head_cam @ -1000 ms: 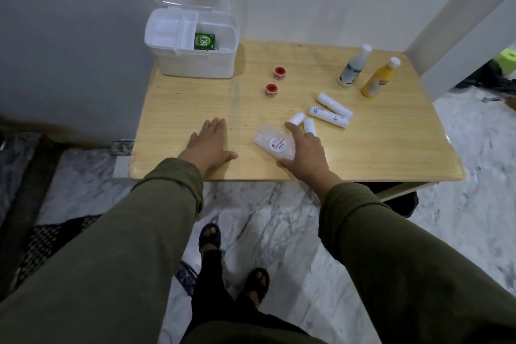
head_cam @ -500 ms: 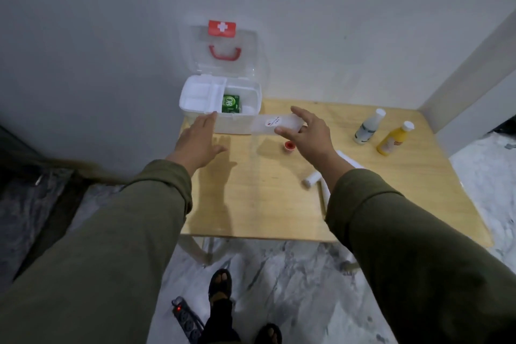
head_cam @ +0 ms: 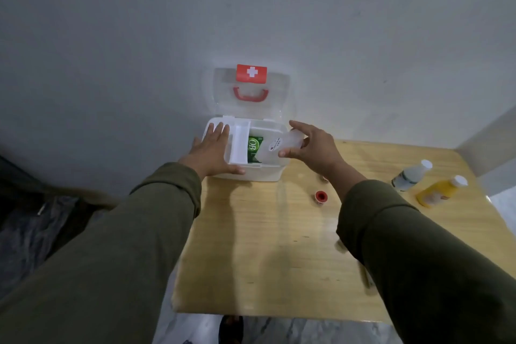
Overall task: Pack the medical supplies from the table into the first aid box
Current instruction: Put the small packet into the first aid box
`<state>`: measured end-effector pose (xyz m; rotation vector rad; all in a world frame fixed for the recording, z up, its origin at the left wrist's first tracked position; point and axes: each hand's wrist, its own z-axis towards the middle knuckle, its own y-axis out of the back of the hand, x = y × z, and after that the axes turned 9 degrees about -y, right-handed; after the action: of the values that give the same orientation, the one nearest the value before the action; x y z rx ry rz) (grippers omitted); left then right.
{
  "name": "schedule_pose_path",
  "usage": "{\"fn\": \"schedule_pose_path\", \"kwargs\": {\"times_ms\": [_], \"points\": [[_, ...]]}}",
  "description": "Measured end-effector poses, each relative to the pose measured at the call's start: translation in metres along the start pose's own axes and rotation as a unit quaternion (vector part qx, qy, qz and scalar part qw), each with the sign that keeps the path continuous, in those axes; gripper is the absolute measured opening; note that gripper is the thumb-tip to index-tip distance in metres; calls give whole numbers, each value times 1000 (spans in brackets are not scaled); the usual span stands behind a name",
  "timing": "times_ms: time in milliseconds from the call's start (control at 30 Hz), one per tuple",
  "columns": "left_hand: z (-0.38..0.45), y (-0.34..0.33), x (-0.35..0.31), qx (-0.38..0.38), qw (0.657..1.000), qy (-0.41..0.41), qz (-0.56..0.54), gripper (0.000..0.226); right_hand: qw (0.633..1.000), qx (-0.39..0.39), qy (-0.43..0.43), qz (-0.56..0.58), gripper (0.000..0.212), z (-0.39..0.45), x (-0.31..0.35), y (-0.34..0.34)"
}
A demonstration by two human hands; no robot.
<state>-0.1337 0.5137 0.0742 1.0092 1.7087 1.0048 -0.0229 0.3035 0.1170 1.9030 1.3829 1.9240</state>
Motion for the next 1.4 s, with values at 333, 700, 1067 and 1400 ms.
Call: {"fn": "schedule_pose_path", "kwargs": {"times_ms": [333,700,1067,1400], "points": [[18,-21,6,46,998,6,49,134,991,116,12,-59,92,38,5,-25],[18,-22,2,38,996,17,78,139,982,163,46,-79,88,49,4,-53],[18,-25,3,31,996,20,78,139,992,118,11,-35,59,42,6,-54],[16,-24,-1,32,996,26,82,135,983,179,-38,-24,65,44,12,-72]]}}
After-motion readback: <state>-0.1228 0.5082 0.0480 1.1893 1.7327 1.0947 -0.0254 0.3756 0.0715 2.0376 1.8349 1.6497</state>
